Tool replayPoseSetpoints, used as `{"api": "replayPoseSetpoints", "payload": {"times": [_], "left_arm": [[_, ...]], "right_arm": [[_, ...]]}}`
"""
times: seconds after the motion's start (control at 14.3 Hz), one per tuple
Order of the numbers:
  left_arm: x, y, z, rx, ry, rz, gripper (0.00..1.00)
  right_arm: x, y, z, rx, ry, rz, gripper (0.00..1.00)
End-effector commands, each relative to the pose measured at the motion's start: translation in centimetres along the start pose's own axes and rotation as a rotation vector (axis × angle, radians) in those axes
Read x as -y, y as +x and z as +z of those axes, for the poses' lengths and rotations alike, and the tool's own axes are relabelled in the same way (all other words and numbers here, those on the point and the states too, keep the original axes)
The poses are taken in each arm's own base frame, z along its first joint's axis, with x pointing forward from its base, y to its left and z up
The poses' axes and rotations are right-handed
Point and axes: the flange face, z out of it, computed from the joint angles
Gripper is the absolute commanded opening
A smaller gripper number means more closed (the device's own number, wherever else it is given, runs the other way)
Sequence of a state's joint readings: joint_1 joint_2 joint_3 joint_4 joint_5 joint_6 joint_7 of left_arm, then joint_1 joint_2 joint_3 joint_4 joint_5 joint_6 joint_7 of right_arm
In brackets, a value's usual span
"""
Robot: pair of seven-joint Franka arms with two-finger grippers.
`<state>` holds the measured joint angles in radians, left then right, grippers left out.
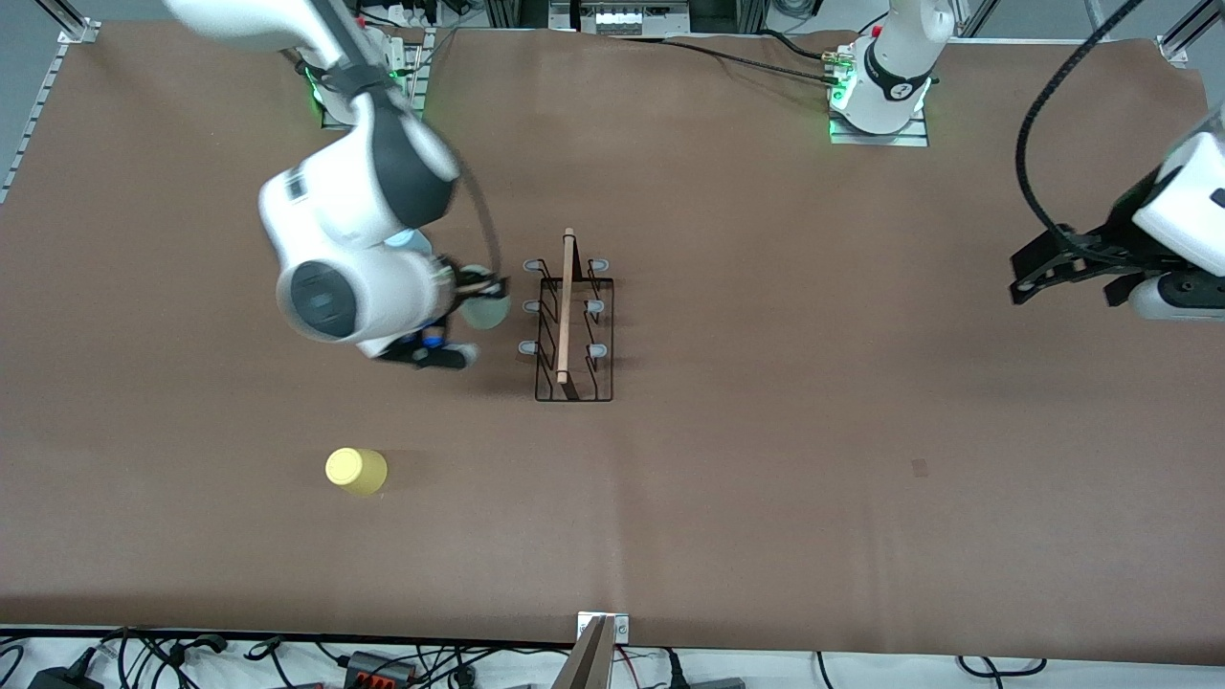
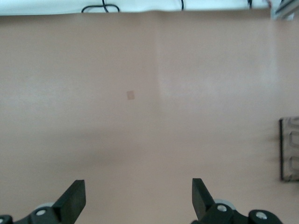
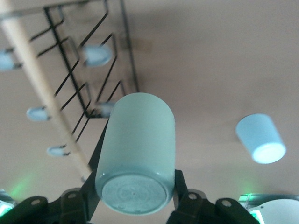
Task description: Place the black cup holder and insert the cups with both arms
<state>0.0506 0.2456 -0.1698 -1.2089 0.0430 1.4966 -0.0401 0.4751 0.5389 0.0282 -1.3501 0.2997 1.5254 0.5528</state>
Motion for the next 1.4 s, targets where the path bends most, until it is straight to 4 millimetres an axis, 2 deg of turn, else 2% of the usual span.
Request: {"api": "replayPoseSetpoints", "payload": {"times": [0.0, 0.07, 0.14, 0.28, 0.49, 0.63, 0.84, 0.91, 1.05, 1.33], "left_arm": [[2.9, -0.5, 1.5, 0.044, 0.009, 0.118, 1.0], [4.4, -0.7, 2.1, 0.057, 0.003, 0.145, 1.0], [4.6, -1.2, 2.1, 0.063, 0.006, 0.157, 1.0], [4.3, -2.9, 2.5, 0.09, 0.01, 0.154, 1.0], [3.2, -7.0, 3.2, 0.139, 0.033, 0.11, 1.0], [2.1, -7.1, 2.9, 0.13, 0.039, 0.056, 1.0], [2.1, -6.2, 2.6, 0.095, -0.013, 0.06, 1.0], [2.1, -6.0, 3.1, 0.102, -0.018, 0.064, 1.0], [2.0, -6.0, 3.1, 0.104, -0.02, 0.066, 1.0], [2.0, -6.5, 3.5, 0.143, -0.025, 0.061, 1.0]], "right_arm": [[2.1, -1.6, 0.6, 0.019, 0.006, -0.012, 0.33], [2.5, -1.8, 1.1, 0.026, -0.002, -0.018, 0.33], [2.9, -2.1, 1.9, 0.036, -0.014, -0.025, 0.33], [2.7, -1.5, 2.9, 0.046, -0.024, -0.021, 0.33], [3.0, -1.2, 3.9, 0.053, -0.029, -0.023, 0.33], [3.3, -1.3, 4.3, 0.058, -0.034, -0.027, 0.33], [3.6, -1.4, 4.6, 0.06, -0.038, -0.031, 0.33], [3.8, -1.2, 5.4, 0.072, -0.048, -0.031, 0.33], [3.2, -0.9, 6.5, 0.09, -0.063, -0.025, 0.33], [3.5, -1.0, 6.9, 0.089, -0.064, -0.024, 0.33]]}}
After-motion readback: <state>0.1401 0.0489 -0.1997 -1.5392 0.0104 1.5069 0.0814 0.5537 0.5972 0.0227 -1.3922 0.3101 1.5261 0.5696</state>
